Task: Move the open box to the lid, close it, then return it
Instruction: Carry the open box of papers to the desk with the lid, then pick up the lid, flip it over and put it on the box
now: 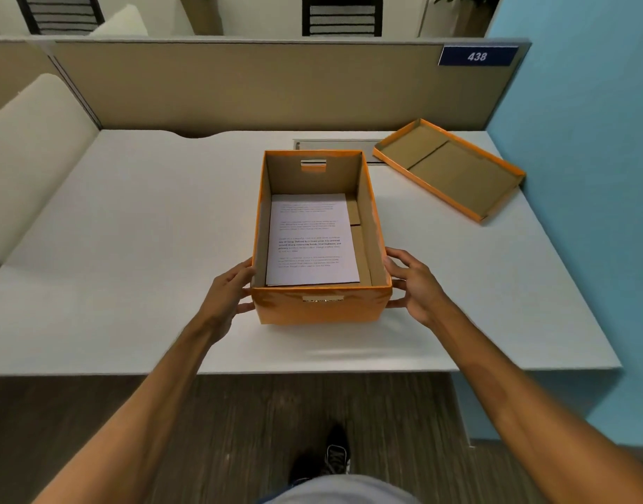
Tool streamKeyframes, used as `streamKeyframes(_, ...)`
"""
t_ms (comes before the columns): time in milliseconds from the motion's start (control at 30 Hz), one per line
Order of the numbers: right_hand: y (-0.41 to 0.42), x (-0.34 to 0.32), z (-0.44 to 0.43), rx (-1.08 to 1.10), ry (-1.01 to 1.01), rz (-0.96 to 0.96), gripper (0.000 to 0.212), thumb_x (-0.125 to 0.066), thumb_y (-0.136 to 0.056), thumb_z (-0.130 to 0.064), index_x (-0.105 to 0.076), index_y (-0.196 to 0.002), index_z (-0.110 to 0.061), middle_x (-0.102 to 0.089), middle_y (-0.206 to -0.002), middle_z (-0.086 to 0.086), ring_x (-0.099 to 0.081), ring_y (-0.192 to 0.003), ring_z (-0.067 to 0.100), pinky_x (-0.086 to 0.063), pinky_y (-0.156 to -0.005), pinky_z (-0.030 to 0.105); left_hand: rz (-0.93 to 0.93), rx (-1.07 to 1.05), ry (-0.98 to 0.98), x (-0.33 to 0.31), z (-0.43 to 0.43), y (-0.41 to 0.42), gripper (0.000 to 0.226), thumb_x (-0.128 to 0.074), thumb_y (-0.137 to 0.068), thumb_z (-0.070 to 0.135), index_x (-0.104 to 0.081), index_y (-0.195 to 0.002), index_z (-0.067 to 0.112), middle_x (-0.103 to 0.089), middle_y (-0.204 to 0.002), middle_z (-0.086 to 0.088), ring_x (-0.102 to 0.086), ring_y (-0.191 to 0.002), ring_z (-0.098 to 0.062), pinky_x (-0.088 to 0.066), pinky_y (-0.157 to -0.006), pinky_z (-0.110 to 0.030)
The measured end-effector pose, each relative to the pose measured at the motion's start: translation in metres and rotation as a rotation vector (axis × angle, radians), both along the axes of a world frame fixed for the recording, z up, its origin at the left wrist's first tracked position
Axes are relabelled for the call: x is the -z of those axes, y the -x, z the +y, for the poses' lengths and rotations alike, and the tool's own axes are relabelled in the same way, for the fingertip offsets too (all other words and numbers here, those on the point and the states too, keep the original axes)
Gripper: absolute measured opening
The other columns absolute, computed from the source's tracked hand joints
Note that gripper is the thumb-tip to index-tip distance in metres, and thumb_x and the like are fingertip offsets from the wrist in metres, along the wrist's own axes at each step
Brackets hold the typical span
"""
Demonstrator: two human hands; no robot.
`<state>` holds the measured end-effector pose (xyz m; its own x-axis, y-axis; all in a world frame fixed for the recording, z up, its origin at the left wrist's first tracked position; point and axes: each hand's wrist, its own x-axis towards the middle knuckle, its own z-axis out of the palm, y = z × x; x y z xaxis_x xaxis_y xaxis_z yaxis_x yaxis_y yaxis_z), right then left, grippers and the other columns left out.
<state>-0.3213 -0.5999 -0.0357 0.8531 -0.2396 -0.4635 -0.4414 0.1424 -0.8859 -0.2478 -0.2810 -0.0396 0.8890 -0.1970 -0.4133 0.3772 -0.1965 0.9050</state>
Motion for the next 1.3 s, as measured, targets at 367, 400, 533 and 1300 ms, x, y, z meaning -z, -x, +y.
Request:
streamKeyframes(367, 0.018, 0.005, 0.019, 0.053, 0.051, 0.004, 0.032, -0.051, -0.100, -0.037, -0.055, -0.131, -0.039, -0.068, -0.119, -0.003, -0.062, -0.112, 0.026, -0.048, -0.092, 0.067, -0.005, 0.045, 0.030, 0.003, 0.008, 0.013, 0.044, -0.042, -0.101, 0.046, -0.047, -0.143, 0.035, -0.054, -0.135, 0.010, -0.052, -0.119, -0.021, -0.049, -0.091, -0.046)
streamKeyframes(400, 0.019, 0.005, 0.019, 0.057, 0.054, 0.003, 0.032, -0.050, -0.100, -0.036, -0.055, -0.132, -0.039, -0.068, -0.119, -0.004, -0.062, -0.112, 0.026, -0.048, -0.092, 0.066, -0.008, 0.050, 0.028, 0.004, 0.008, 0.014, 0.045, -0.041, -0.101, 0.047, -0.047, -0.144, 0.035, -0.053, -0.137, 0.009, -0.052, -0.119, -0.022, -0.049, -0.093, -0.048)
streamKeyframes(533, 0.026, 0.004, 0.023, 0.061, 0.064, 0.003, 0.033, -0.050, -0.100, -0.038, -0.054, -0.132, -0.040, -0.066, -0.123, -0.004, -0.060, -0.114, 0.027, -0.049, -0.091, 0.065, -0.023, 0.048, 0.005, 0.006, 0.008, 0.021, 0.046, -0.040, -0.100, 0.049, -0.045, -0.144, 0.035, -0.050, -0.145, 0.005, -0.051, -0.120, -0.022, -0.046, -0.100, -0.056)
streamKeyframes(1300, 0.045, -0.031, -0.013, 0.091, 0.630, -0.141, 0.035, -0.061, -0.094, -0.033, -0.062, -0.125, -0.018, -0.064, -0.112, 0.002, -0.060, -0.103, 0.015, -0.048, -0.084, 0.026, -0.757, 0.197, -0.455, -0.045, -0.062, 0.031, 0.058, -0.061, -0.094, 0.034, -0.041, -0.144, 0.015, -0.041, -0.153, -0.008, -0.040, -0.138, -0.029, -0.039, -0.111, -0.047)
